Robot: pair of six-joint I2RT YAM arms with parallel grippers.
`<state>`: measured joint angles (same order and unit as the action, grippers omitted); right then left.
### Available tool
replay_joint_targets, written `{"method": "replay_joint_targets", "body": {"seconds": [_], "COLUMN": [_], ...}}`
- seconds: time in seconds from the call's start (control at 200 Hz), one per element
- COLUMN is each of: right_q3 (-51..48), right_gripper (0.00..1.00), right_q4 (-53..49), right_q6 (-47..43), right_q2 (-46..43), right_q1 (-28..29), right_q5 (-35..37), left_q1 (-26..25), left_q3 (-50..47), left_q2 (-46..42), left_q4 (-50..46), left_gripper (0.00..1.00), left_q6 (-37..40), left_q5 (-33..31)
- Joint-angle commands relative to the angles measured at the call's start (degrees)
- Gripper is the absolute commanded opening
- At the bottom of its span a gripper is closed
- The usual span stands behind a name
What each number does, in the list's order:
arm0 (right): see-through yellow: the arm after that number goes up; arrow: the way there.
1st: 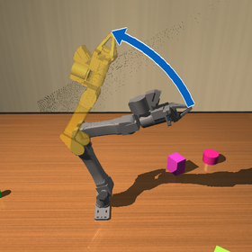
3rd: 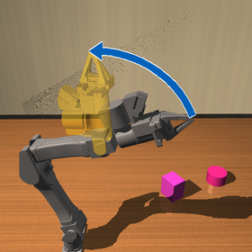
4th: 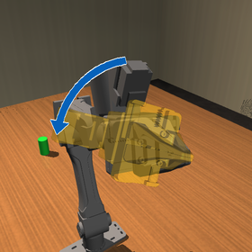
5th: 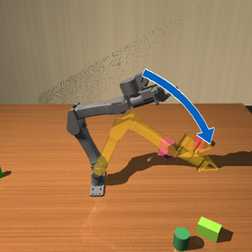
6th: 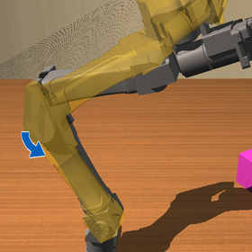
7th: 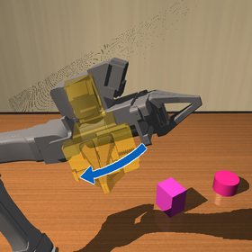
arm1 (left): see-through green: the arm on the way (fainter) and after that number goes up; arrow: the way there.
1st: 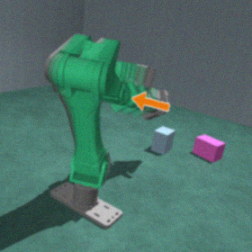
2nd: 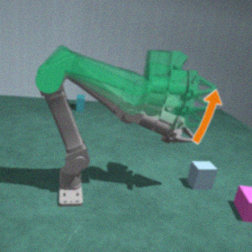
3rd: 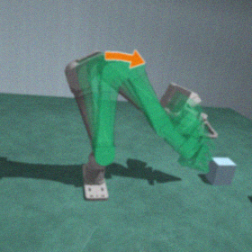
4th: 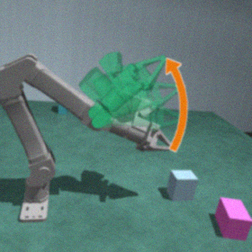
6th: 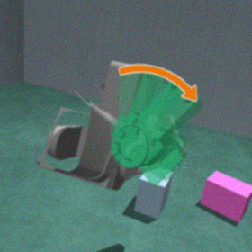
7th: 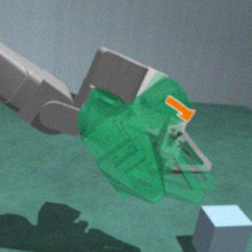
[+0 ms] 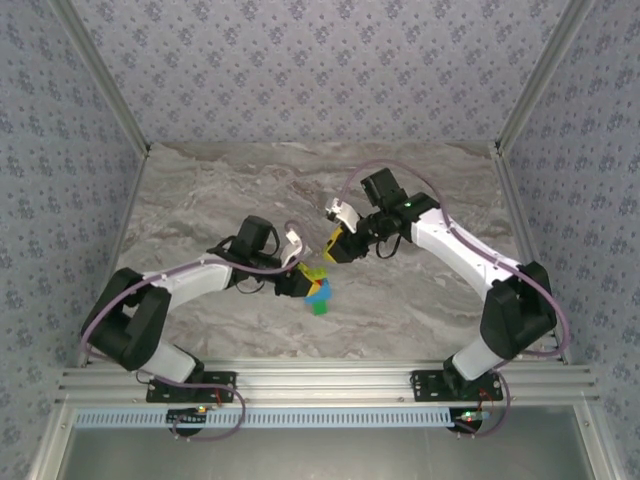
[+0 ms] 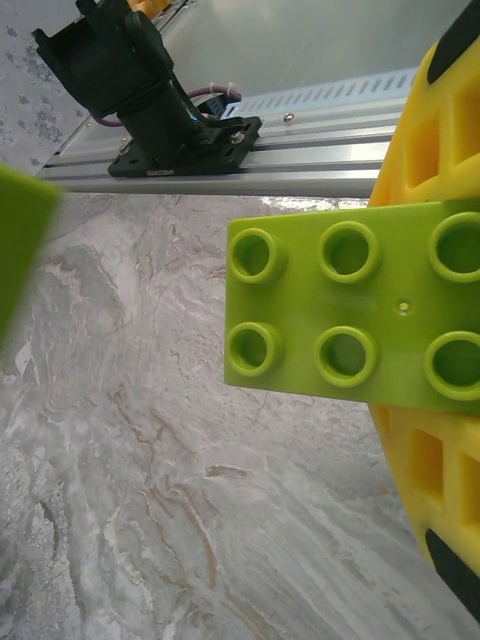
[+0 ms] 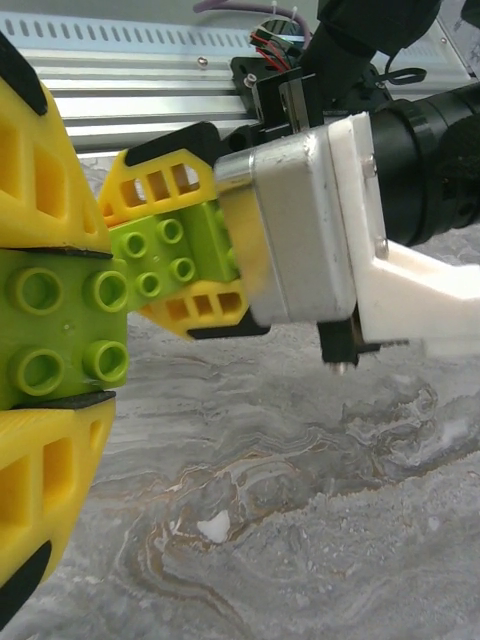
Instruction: Assemble a carrot with lego
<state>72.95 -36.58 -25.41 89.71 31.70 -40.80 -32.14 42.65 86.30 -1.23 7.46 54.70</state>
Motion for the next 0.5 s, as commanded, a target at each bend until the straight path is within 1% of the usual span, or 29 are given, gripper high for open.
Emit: {"method": "replay_joint_targets", "body": {"seconds": [0.0,0.25,0.275,0.495], "right_q3": [-1.5,-4.1,-6.4,-10.7], "right_gripper": [0.34,0.35,0.35,0.36], "right_q4": [4.1,10.7,11.2,18.3], "right_q6": [1.1,2.6,2.9,6.3], "right_q2": [1.4,1.0,1.0,0.6], "right_q1": [0.3,-2.9,-3.3,-4.4], "right_q5": [-1.0,-7.7,-8.4,-12.3], "left_q1": [0.3,0.3,0.3,0.3], "left_q3": [2.4,2.5,2.6,3.0], "left_q2": [1.6,2.1,2.2,2.4], "left_q4": [-3.1,-4.7,-4.8,-4.8], "left_gripper": [0.35,0.35,0.35,0.35], "left_q6": [3.4,5.4,5.5,5.9], "left_q5": [4.4,6.9,7.3,9.3]}}
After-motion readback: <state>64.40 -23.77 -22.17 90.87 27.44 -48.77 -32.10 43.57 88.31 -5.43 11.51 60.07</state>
